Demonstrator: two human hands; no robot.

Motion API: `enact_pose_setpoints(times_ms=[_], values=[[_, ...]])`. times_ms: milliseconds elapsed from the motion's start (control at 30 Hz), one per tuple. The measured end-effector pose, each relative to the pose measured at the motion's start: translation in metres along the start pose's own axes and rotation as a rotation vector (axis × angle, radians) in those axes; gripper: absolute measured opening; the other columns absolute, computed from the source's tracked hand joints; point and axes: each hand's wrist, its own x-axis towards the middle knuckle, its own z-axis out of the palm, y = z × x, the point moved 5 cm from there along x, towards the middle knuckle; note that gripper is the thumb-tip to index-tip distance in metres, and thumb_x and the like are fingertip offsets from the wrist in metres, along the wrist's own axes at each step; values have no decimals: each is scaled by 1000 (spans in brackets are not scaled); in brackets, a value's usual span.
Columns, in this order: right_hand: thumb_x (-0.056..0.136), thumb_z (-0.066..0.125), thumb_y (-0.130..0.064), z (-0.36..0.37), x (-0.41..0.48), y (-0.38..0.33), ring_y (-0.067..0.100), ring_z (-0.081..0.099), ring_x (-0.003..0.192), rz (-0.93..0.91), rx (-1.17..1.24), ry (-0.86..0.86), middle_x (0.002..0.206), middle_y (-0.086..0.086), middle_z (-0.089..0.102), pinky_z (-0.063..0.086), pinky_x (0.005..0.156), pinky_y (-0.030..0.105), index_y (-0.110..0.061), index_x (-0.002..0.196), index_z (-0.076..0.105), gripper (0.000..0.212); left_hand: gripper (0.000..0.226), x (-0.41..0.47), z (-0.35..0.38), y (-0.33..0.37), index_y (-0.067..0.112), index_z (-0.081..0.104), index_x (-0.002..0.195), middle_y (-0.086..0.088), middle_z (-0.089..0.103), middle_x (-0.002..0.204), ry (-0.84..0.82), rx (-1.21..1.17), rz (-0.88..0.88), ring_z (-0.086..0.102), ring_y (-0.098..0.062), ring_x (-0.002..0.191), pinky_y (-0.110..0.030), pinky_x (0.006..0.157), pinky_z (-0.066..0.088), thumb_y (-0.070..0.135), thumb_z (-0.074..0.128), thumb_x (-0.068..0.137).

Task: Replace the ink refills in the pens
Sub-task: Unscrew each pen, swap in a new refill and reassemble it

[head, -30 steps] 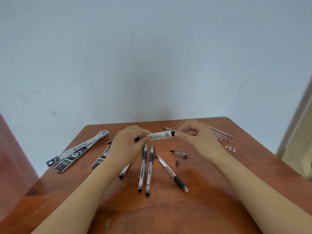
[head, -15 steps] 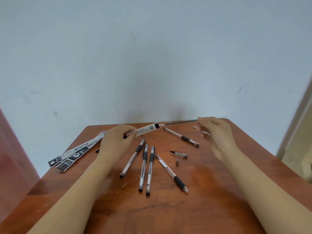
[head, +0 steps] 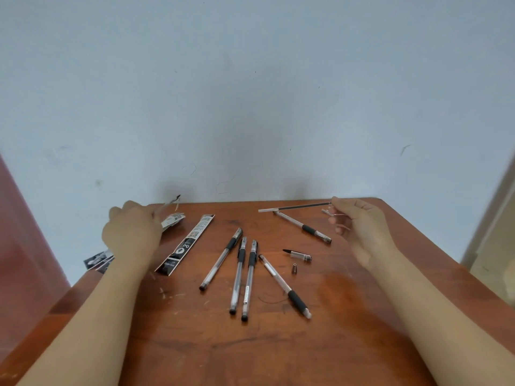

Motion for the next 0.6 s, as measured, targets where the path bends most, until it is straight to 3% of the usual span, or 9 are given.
enact_pose_setpoints(times_ms=[100, 233, 467, 600], values=[[85, 61, -9, 1, -1, -1, 4, 50, 42, -2, -5, -1, 57, -3, 58, 36, 43, 17, -13, 67, 55, 19, 22, -3, 11, -7, -4, 59, 103, -28, 51, 103, -90, 13, -102, 46, -41, 105, -48, 83, 43, 8, 48, 87], [84, 61, -9, 2, -1, 0, 3, 50, 40, 0, 0, -7, 55, -5, 58, 36, 40, 15, -13, 67, 55, 18, 23, -3, 25, -8, 8, 66, 98, -18, 56, 101, -214, 71, -42, 42, -34, 108, -38, 77, 40, 11, 49, 82], [84, 61, -9, 3, 0, 1, 3, 50, 40, 0, -6, -14, 53, -6, 59, 36, 38, 14, -12, 69, 57, 16, 24, -3, 28, -2, 11, 67, 97, -14, 61, 104, -209, 58, 41, 45, -33, 107, -33, 72, 38, 20, 48, 85], [83, 62, -8, 4, 0, 2, 4, 49, 39, -3, -48, -21, 58, -1, 58, 35, 39, 14, -11, 69, 58, 15, 25, -6, 24, 11, 15, 69, 98, -8, 63, 108, -161, -104, 132, 52, -29, 102, -36, 76, 44, 21, 48, 86]])
